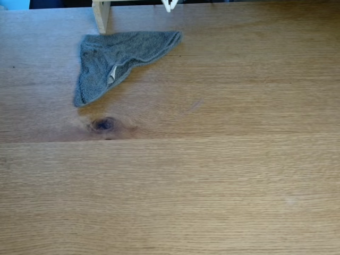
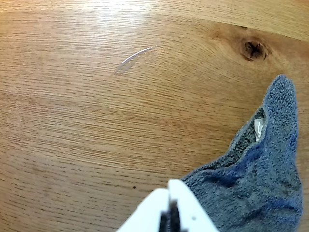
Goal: Clean the area in front of the robot
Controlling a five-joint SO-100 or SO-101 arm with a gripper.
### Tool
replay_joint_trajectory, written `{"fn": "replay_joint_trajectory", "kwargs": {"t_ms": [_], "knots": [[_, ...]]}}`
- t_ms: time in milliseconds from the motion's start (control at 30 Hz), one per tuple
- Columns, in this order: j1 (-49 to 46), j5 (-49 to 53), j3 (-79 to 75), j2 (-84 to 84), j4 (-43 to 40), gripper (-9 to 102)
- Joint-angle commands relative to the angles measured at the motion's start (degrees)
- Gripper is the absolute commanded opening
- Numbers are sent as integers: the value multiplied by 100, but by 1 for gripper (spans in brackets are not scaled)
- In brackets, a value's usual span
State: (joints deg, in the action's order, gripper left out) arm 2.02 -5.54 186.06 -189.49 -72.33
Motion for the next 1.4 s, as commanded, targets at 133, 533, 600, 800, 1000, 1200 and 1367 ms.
{"fn": "replay_joint_trajectory", "kwargs": {"t_ms": [133, 533, 600, 800, 1000, 1200, 1367], "knots": [[246, 220, 633, 272, 105, 0], [272, 229, 633, 272, 105, 0], [281, 229, 633, 272, 105, 0], [334, 229, 633, 272, 105, 0], [334, 229, 633, 281, 105, 0], [360, 211, 633, 281, 105, 0], [369, 211, 633, 290, 114, 0]]}}
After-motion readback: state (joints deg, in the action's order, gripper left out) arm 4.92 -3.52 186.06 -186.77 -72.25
